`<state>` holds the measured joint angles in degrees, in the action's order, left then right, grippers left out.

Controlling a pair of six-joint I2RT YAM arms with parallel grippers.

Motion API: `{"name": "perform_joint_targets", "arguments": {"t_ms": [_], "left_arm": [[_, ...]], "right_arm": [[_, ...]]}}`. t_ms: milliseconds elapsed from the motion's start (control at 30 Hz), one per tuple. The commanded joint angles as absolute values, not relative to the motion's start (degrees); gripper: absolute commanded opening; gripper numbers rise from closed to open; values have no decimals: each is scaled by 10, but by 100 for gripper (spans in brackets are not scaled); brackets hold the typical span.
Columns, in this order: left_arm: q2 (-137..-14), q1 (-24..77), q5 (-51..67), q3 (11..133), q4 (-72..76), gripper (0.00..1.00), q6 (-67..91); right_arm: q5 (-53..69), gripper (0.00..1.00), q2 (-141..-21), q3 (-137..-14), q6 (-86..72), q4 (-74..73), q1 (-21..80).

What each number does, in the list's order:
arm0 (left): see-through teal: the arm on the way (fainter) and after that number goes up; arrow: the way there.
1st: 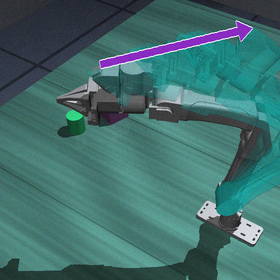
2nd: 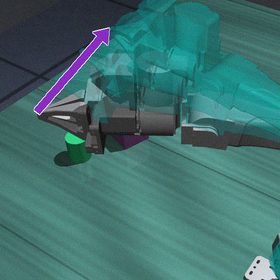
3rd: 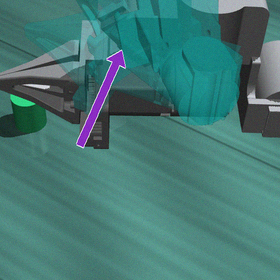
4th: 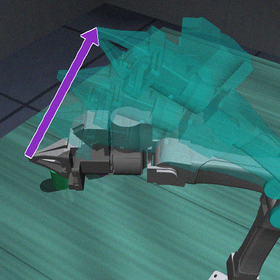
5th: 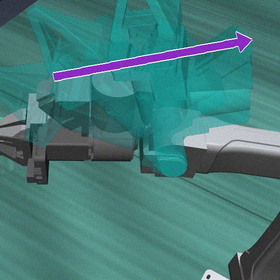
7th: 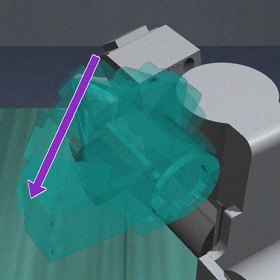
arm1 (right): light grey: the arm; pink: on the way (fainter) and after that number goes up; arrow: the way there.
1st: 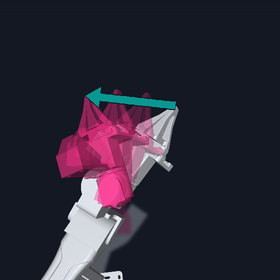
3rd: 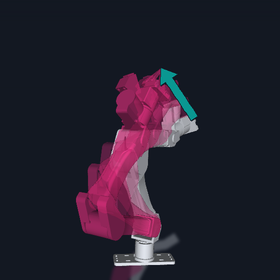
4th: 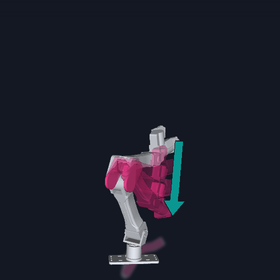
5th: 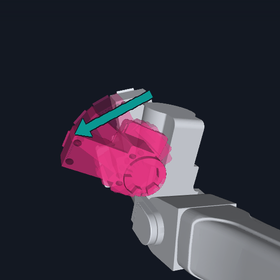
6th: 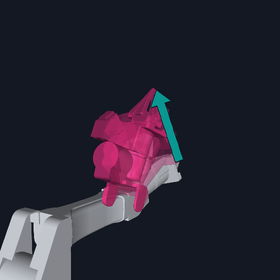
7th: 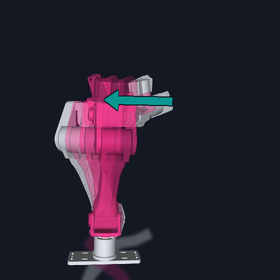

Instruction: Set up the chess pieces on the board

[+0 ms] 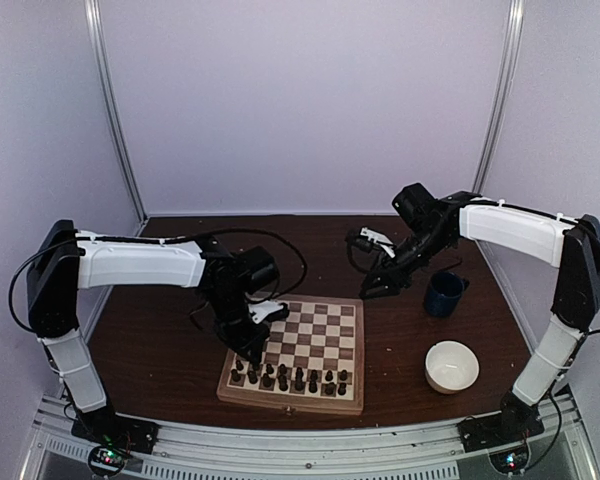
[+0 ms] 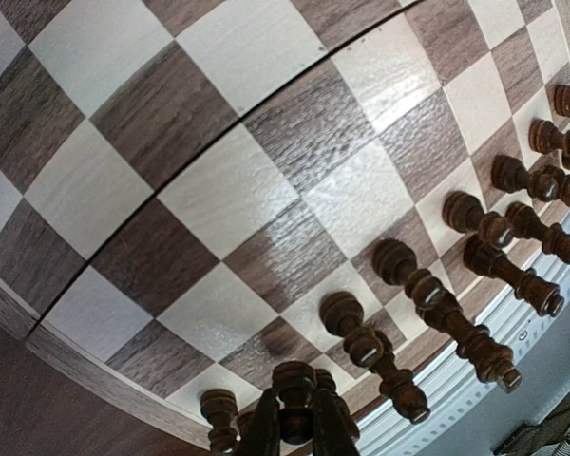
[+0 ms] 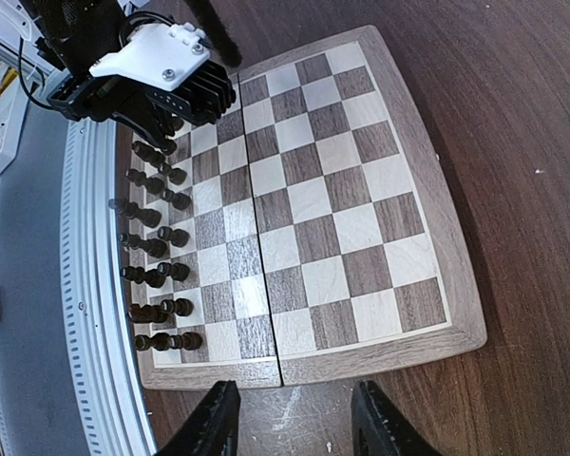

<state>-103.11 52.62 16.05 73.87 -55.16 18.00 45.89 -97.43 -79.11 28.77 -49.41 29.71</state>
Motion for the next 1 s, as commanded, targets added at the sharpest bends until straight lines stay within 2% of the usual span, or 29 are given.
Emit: {"name": "perform_joint_targets", "arguments": {"t_ms": [0, 300, 633, 967], "left_arm": [[-1047, 527, 156, 756, -544, 9, 176], [-1057, 527, 150, 759, -543, 10, 176], [-1058, 528, 154, 757, -544, 30, 175], [-1031, 527, 148, 795, -557, 33, 168]], "right_arm": [[450, 44, -972, -785, 295, -491, 299], [450, 44, -972, -783, 295, -490, 299], [449, 45, -971, -784, 293, -490, 299], [423, 45, -936, -820, 300, -525, 286]]}}
